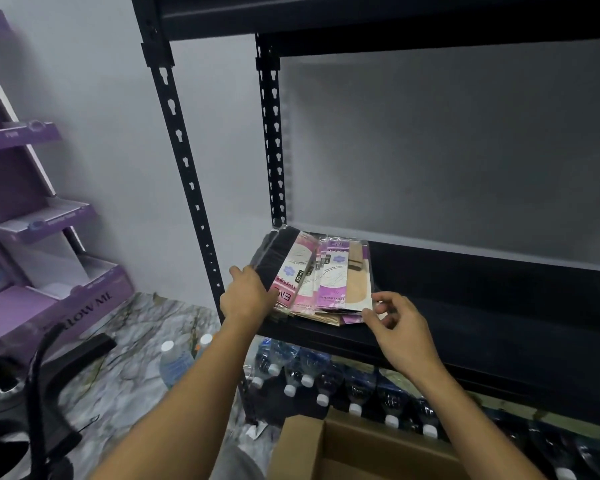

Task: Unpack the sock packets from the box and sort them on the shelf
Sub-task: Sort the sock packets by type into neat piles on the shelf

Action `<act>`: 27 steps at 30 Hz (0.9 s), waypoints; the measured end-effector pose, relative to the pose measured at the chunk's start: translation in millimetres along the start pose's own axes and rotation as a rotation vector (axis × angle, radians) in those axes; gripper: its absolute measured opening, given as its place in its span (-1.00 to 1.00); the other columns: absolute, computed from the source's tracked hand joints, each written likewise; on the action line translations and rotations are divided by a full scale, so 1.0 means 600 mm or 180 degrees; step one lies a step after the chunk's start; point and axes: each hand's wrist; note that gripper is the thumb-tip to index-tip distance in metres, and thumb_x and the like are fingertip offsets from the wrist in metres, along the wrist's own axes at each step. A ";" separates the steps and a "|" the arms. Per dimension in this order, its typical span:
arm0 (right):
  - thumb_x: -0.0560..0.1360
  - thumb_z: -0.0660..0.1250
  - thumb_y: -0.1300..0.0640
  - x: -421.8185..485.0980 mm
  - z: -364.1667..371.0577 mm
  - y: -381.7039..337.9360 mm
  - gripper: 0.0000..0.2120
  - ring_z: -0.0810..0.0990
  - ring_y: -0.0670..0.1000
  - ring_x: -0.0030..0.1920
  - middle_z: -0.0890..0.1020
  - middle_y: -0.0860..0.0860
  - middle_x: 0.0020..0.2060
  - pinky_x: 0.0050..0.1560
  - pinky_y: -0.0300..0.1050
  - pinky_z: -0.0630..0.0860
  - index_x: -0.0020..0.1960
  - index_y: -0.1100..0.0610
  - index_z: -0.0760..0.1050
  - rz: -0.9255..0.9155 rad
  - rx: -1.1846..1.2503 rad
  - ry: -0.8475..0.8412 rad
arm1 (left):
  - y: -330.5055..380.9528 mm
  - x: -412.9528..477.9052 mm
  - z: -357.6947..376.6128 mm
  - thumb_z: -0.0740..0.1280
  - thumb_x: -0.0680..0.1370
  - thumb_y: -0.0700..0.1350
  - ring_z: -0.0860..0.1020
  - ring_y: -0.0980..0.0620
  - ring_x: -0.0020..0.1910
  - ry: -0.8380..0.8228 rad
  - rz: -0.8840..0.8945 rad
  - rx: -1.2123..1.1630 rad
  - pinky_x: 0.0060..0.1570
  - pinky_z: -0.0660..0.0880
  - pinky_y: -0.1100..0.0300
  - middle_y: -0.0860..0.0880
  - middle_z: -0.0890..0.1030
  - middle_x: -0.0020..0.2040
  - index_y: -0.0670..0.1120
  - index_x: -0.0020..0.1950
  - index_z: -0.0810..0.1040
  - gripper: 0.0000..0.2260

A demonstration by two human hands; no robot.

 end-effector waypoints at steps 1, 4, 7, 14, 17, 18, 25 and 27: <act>0.47 0.41 0.11 0.000 0.000 0.001 -0.78 0.50 -0.09 -0.29 0.53 -0.03 -0.10 -0.27 -0.39 0.43 0.10 -0.01 0.51 0.0006 0.0013 -0.0005 | 0.000 0.002 -0.002 0.44 0.41 0.17 0.58 -0.18 -0.06 0.0006 -0.0048 -0.0084 -0.22 0.42 0.02 -0.11 0.41 0.14 -0.15 0.18 0.42 -0.47; 0.47 0.41 0.13 0.001 -0.001 0.003 -0.78 0.51 -0.06 -0.28 0.54 -0.01 -0.09 -0.24 -0.33 0.45 0.10 0.03 0.52 0.0035 0.0066 -0.0013 | 0.000 0.004 -0.010 0.50 0.34 0.07 0.54 -0.10 -0.13 -0.0019 -0.0178 -0.0334 -0.17 0.49 0.04 -0.09 0.48 0.05 -0.11 0.14 0.46 -0.52; 0.47 0.41 0.15 0.000 -0.001 0.000 -0.80 0.50 -0.07 -0.30 0.54 0.01 -0.10 -0.26 -0.35 0.44 0.08 0.01 0.52 0.0050 0.0149 -0.0028 | 0.002 0.000 -0.019 0.50 0.33 -0.03 0.61 -0.03 -0.15 0.0041 -0.0285 -0.0854 -0.18 0.57 0.07 -0.01 0.61 -0.07 -0.02 0.10 0.50 -0.61; 0.47 0.41 0.16 -0.006 -0.006 -0.010 -0.84 0.48 -0.08 -0.32 0.55 0.03 -0.13 -0.30 -0.41 0.46 0.02 -0.01 0.53 0.0044 0.0224 -0.0054 | 0.009 -0.024 -0.056 0.42 0.43 -0.02 0.64 -0.04 -0.15 0.0369 -0.0183 -0.1583 -0.13 0.60 0.05 0.05 0.67 -0.12 0.04 0.00 0.61 -0.84; 0.47 0.41 0.15 -0.007 -0.016 -0.018 -0.85 0.51 -0.07 -0.29 0.57 0.02 -0.14 -0.31 -0.43 0.46 0.01 -0.01 0.54 0.0015 0.0210 -0.0056 | 0.009 -0.030 -0.077 0.43 0.47 -0.07 0.61 -0.04 -0.11 0.0578 0.0053 -0.1742 -0.10 0.57 0.05 0.01 0.66 -0.07 0.03 -0.04 0.62 -0.91; 0.47 0.41 0.15 -0.007 -0.020 -0.022 -0.85 0.51 -0.07 -0.28 0.57 0.02 -0.14 -0.31 -0.42 0.46 0.01 -0.01 0.55 -0.0005 0.0213 -0.0053 | 0.010 -0.031 -0.086 0.42 0.47 -0.08 0.59 -0.04 -0.07 0.0681 0.0121 -0.1743 -0.04 0.55 0.02 0.01 0.65 -0.07 0.05 -0.07 0.61 -0.93; 0.46 0.41 0.17 -0.005 -0.043 -0.064 -0.84 0.52 -0.11 -0.21 0.58 0.01 -0.13 -0.23 -0.43 0.46 0.02 0.00 0.55 -0.0319 0.0217 0.0085 | 0.023 -0.044 -0.189 0.44 0.48 -0.17 0.46 0.20 -0.09 0.0866 0.1306 -0.1842 -0.09 0.37 0.23 0.19 0.53 -0.12 0.10 -0.12 0.54 -0.83; 0.45 0.42 0.18 -0.007 -0.053 -0.082 -0.81 0.52 -0.12 -0.18 0.56 -0.01 -0.12 -0.18 -0.44 0.45 0.02 -0.01 0.54 -0.0557 0.0211 0.0229 | 0.026 -0.053 -0.222 0.45 0.48 -0.17 0.49 0.24 -0.15 0.0559 0.1575 -0.1785 -0.23 0.39 0.31 0.19 0.56 -0.11 0.11 -0.14 0.54 -0.81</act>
Point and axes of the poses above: each hand's wrist, its own x-axis towards the middle knuckle, its own z-axis out of the palm, y = z × x
